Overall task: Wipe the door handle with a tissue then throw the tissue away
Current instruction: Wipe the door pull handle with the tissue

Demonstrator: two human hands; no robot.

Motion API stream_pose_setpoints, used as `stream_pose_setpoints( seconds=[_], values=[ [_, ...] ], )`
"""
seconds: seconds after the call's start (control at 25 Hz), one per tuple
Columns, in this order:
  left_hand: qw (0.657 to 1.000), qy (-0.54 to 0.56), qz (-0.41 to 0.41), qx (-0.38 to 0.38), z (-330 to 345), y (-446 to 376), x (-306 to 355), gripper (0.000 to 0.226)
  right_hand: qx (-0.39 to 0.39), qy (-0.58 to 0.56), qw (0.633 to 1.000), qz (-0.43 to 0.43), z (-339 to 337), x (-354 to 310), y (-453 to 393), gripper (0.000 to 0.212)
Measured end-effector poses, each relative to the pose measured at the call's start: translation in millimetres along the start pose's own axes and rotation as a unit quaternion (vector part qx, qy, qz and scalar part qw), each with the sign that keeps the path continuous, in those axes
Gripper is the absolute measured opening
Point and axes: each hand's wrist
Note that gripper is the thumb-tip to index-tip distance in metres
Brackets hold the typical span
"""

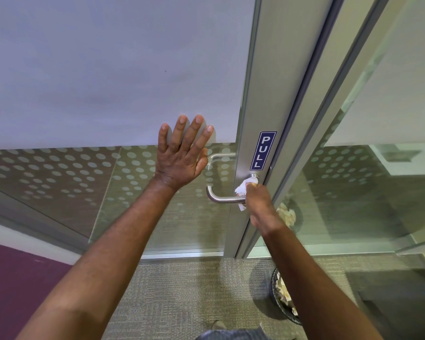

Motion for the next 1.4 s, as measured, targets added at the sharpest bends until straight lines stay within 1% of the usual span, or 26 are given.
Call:
stream_pose_setpoints(
  seconds=[0.04, 0.08, 0.12, 0.2, 0.24, 0.28, 0.36, 0.44, 0.52, 0.6, 0.72, 0.76, 0.92, 1.0, 1.12, 1.28, 1.32, 1.4],
  values=[
    [1.0, -0.002, 0.001, 0.001, 0.3, 0.2, 0.0, 0.077, -0.004, -0.027, 1.0, 0.008, -0.9, 2.2, -1.3, 0.036],
    [1.0, -0.004, 0.001, 0.002, 0.5, 0.2, 0.0, 0.078, -0.014, -0.078, 0.996, 0.037, -3.4, 4.8, -3.2, 0.034],
    [1.0, -0.003, 0.001, 0.002, 1.0, 0.3, 0.0, 0.079, -0.034, -0.152, 0.984, 0.083, -6.6, 7.5, -5.1, 0.03],
    [1.0, -0.001, 0.0, 0.004, 2.4, 1.2, 0.1, 0.08, -0.096, -0.302, 0.933, 0.17, -14.2, 11.9, -8.1, 0.029],
    [1.0, -0.002, 0.001, 0.005, 2.9, 1.7, -0.1, 0.081, -0.122, -0.35, 0.91, 0.188, -15.9, 13.9, -9.6, 0.029],
    [1.0, -0.002, 0.001, 0.004, 3.1, 1.7, -0.5, 0.081, -0.139, -0.383, 0.892, 0.197, -15.8, 15.2, -9.5, 0.028],
    [1.0, 0.003, 0.0, 0.004, 3.3, 1.7, -0.9, 0.081, -0.147, -0.427, 0.866, 0.216, -13.3, 17.0, -8.1, 0.027],
    [1.0, 0.004, 0.003, 0.003, 3.6, 2.1, -0.4, 0.081, -0.139, -0.441, 0.855, 0.236, -12.1, 15.7, -7.6, 0.025],
    [1.0, 0.002, 0.005, 0.002, 3.4, 2.3, -0.8, 0.081, -0.136, -0.405, 0.87, 0.245, -11.9, 13.6, -9.6, 0.023],
    [1.0, 0.003, 0.003, 0.006, 4.3, 2.2, -1.5, 0.081, -0.123, -0.361, 0.89, 0.251, -13.7, 12.6, -11.8, 0.031],
    [1.0, 0.005, 0.003, 0.013, 5.9, 2.9, -0.4, 0.08, -0.094, -0.346, 0.894, 0.267, -16.6, 5.3, -12.5, 0.037],
    [1.0, 0.007, 0.002, 0.014, 5.5, 2.8, -0.3, 0.08, -0.084, -0.328, 0.901, 0.271, -17.1, 1.9, -12.1, 0.037],
    [1.0, 0.003, 0.003, 0.011, 5.3, 3.3, -0.7, 0.081, -0.079, -0.197, 0.947, 0.24, -20.3, -3.7, -9.1, 0.038],
    [1.0, 0.004, 0.003, 0.005, 4.9, 2.9, -1.0, 0.081, -0.084, -0.159, 0.957, 0.226, -23.3, -7.0, -7.9, 0.038],
    [1.0, 0.002, 0.003, 0.008, 5.4, 3.5, -0.2, 0.08, -0.129, -0.159, 0.95, 0.238, -34.3, -10.2, -13.2, 0.038],
    [1.0, 0.005, -0.002, 0.018, 6.3, 3.8, 0.6, 0.081, -0.189, -0.266, 0.904, 0.275, -43.9, 1.2, -17.5, 0.04],
    [1.0, 0.005, -0.003, 0.018, 6.2, 4.2, 0.5, 0.081, -0.193, -0.284, 0.9, 0.27, -42.3, 3.2, -16.4, 0.039],
    [1.0, 0.006, -0.001, 0.019, 6.4, 3.5, 0.6, 0.082, -0.183, -0.289, 0.906, 0.249, -36.8, 2.8, -14.1, 0.035]
  ],
)
Point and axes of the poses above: each hand's wrist, its own y-axis away from the middle knuckle, its own z-axis out of the palm, x = y × z, and after that the axes turned 6 degrees about x, right-handed
